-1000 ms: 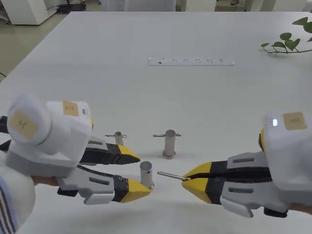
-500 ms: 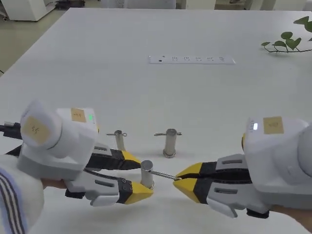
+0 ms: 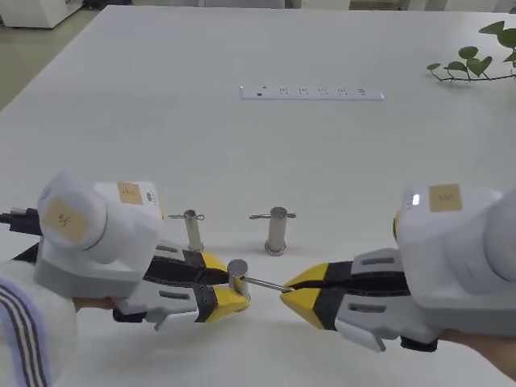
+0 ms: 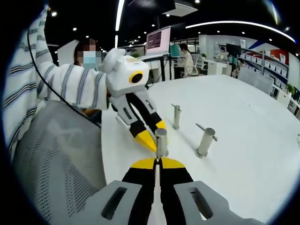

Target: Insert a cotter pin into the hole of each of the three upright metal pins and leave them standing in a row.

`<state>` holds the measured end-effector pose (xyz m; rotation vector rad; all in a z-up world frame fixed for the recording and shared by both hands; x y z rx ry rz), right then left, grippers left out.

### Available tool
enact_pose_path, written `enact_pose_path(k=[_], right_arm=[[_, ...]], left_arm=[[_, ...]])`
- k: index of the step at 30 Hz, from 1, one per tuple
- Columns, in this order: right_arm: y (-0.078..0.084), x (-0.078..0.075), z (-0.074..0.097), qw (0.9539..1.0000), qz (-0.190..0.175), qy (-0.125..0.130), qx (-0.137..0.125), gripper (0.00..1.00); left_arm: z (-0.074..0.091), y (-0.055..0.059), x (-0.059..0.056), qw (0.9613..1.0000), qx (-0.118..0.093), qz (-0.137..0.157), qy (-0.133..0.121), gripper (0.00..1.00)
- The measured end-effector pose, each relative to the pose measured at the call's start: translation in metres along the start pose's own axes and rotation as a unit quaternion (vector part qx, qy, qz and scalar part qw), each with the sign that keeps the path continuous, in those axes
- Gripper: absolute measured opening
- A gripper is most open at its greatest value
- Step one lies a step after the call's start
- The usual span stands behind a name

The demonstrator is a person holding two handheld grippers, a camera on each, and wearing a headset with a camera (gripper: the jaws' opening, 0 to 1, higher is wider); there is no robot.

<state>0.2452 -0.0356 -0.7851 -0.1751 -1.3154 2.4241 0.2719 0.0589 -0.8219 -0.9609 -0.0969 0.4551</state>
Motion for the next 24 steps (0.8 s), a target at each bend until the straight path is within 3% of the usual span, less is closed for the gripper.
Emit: enact_pose_path(k=[24], right_arm=[[0.0020, -0.0049, 0.0013, 0.9999, -0.006, 0.015, 0.001, 0.03]], left_arm=[[0.0068, 0.0032, -0.0048, 0.9998, 0.012, 0.018, -0.002, 0.09]])
Point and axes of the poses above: the centre of the closed fingertips' face, and the gripper's own axes: z roughly backward along the fingers, x roughly to its left, y roughly out of its underside, the point moved 4 cm from there along z, roughly backward along the fingers
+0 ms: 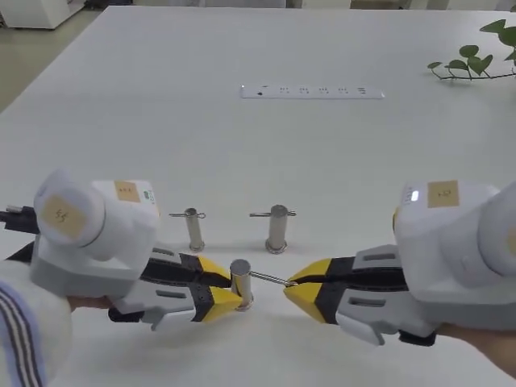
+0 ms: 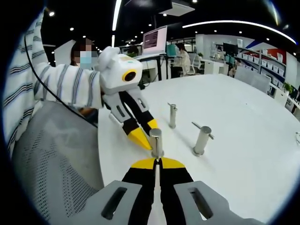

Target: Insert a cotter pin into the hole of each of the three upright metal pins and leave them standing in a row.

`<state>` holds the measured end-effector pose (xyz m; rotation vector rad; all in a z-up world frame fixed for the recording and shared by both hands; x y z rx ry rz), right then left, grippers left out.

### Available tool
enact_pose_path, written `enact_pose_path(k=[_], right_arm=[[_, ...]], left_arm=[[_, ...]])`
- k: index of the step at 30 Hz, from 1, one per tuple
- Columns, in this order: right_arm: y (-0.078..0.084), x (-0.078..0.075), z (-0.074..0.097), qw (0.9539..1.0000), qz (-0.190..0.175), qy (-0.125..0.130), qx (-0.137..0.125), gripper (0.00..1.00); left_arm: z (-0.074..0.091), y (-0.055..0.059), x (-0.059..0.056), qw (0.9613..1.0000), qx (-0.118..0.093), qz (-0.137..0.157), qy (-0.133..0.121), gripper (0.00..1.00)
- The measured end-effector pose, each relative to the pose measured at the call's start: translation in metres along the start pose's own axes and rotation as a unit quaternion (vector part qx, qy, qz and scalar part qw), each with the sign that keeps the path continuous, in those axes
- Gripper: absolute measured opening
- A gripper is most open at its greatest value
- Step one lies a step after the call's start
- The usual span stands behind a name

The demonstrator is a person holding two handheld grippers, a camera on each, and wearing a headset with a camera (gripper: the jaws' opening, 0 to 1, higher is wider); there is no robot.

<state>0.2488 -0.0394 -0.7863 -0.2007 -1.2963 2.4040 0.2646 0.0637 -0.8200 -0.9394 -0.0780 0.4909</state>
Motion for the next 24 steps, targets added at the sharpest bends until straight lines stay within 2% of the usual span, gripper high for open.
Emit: enact_pose_path(k=[10, 13, 24], right_arm=[[-0.0031, -0.0034, 0.0002, 0.9995, 0.026, -0.012, 0.009, 0.03], [-0.0057, -0.0045, 0.0006, 0.9987, 0.044, -0.020, 0.018, 0.03], [-0.0071, -0.0053, -0.0004, 0.9967, 0.063, -0.039, 0.033, 0.03]], left_arm=[[0.0020, -0.0006, -0.0003, 1.0000, -0.001, -0.002, 0.002, 0.07], [0.0010, -0.0008, -0.0002, 1.0000, -0.003, -0.009, 0.003, 0.08], [-0.0046, -0.0061, -0.0013, 0.9997, -0.010, -0.014, 0.015, 0.12]])
Point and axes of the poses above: the centre of the closed fingertips' face, and the gripper's own axes: z roughly backward along the fingers, x roughly to its left, y roughly out of its underside, the point moved 4 cm from there along z, roughly backward along the fingers
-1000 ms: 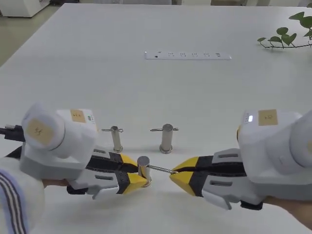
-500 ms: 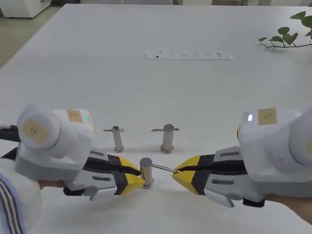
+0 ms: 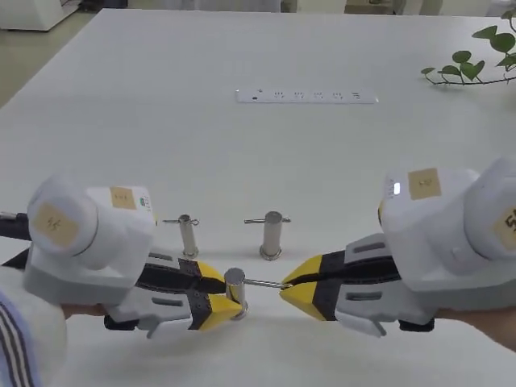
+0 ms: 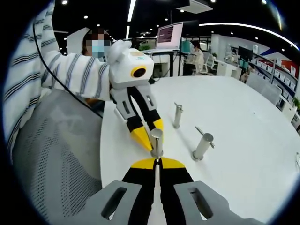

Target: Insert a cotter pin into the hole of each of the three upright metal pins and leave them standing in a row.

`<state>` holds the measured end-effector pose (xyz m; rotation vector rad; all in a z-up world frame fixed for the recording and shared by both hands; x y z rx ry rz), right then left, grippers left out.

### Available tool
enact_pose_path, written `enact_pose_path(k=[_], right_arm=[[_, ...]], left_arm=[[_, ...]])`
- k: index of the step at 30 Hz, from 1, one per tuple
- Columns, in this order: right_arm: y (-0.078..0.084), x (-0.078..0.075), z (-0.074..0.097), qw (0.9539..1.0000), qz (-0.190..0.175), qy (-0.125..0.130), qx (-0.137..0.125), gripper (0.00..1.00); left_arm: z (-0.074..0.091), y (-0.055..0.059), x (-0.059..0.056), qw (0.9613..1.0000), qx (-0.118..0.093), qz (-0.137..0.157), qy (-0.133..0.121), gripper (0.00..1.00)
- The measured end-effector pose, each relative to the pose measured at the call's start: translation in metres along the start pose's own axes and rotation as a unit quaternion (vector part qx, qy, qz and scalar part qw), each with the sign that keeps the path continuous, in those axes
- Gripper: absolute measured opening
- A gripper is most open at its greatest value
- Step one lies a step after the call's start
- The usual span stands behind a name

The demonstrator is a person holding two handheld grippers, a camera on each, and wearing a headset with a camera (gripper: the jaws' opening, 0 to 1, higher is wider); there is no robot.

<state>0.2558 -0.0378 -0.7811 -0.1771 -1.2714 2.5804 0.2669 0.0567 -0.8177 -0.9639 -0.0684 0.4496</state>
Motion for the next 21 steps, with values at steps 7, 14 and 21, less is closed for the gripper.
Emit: enact_pose_path(k=[7, 14, 21], right_arm=[[0.002, 0.005, -0.003, 1.0000, -0.006, 0.004, -0.001, 0.03], [0.003, 0.004, -0.007, 0.9999, -0.009, 0.008, -0.005, 0.03], [0.002, 0.001, -0.012, 0.9999, -0.007, 0.006, -0.004, 0.03]], left_arm=[[0.000, 0.000, 0.000, 1.0000, -0.001, 0.009, 0.000, 0.12], [0.000, 0.000, -0.001, 1.0000, -0.001, 0.004, -0.004, 0.11], [-0.003, -0.002, -0.003, 1.0000, -0.002, 0.007, 0.002, 0.11]])
Point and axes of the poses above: the centre of the closed fingertips' face, and the gripper's own axes: z roughly backward along the fingers, x roughly to its left, y roughly out of its underside, the point moved 4 cm from there along z, roughly backward along the fingers
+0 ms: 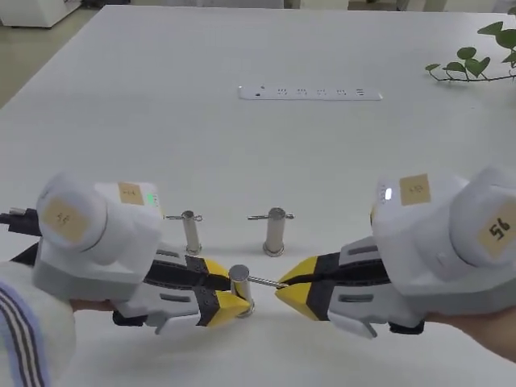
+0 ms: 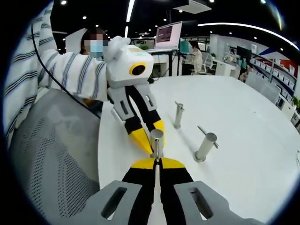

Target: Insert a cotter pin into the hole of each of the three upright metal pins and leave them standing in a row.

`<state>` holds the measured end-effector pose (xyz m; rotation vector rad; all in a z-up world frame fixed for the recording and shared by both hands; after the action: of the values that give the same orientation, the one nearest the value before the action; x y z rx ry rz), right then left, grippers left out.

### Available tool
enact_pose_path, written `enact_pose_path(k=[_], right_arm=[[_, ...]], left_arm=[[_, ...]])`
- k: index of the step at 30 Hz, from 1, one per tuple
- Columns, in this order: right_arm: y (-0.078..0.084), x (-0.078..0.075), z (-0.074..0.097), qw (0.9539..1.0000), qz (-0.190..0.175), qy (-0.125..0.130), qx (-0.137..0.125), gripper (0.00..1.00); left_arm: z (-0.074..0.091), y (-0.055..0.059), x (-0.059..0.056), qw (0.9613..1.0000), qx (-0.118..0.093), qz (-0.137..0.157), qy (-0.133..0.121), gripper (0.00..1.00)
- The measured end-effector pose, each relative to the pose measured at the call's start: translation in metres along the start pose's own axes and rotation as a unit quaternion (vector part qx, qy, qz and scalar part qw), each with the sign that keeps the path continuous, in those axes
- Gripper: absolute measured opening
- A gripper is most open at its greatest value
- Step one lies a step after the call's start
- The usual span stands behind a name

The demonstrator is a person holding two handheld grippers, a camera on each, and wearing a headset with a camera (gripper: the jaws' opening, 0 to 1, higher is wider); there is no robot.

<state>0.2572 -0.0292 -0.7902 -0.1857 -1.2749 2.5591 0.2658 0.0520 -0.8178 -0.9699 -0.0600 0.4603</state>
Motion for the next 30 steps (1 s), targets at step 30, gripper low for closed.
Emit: enact_pose_path(k=[30], right_arm=[[-0.0003, 0.0037, 0.0005, 0.9998, -0.020, -0.007, -0.004, 0.07]], left_arm=[[-0.0091, -0.0029, -0.0087, 1.0000, -0.008, 0.004, -0.003, 0.12]])
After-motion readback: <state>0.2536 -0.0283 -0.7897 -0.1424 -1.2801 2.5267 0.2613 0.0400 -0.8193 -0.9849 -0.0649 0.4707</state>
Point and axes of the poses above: the centre of the closed fingertips' face, and the gripper's own axes: z roughly backward along the fingers, x roughly to its left, y roughly out of its underside, the point moved 4 cm from there along z, roughly backward along the fingers
